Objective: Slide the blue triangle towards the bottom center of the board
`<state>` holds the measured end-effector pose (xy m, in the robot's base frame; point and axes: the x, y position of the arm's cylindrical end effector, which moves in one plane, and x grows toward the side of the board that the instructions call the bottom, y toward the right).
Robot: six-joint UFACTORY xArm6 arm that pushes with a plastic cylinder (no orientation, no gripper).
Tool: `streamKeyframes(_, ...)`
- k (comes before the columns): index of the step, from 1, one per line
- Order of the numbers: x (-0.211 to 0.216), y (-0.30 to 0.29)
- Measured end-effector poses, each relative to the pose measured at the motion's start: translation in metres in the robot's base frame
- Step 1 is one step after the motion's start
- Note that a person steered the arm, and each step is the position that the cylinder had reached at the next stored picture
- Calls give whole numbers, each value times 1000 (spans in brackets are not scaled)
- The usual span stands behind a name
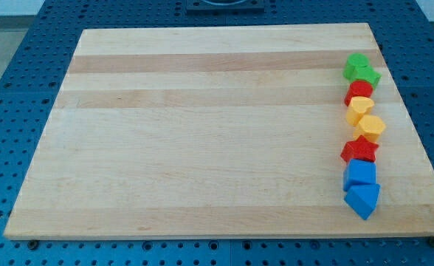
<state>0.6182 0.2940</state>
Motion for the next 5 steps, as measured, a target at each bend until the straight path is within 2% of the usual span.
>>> streamKeyframes(2,-2,-89)
streamKeyframes(3,-2,-72)
streamKeyframes(4,-3,-22)
streamKeyframes(5,-16,-25)
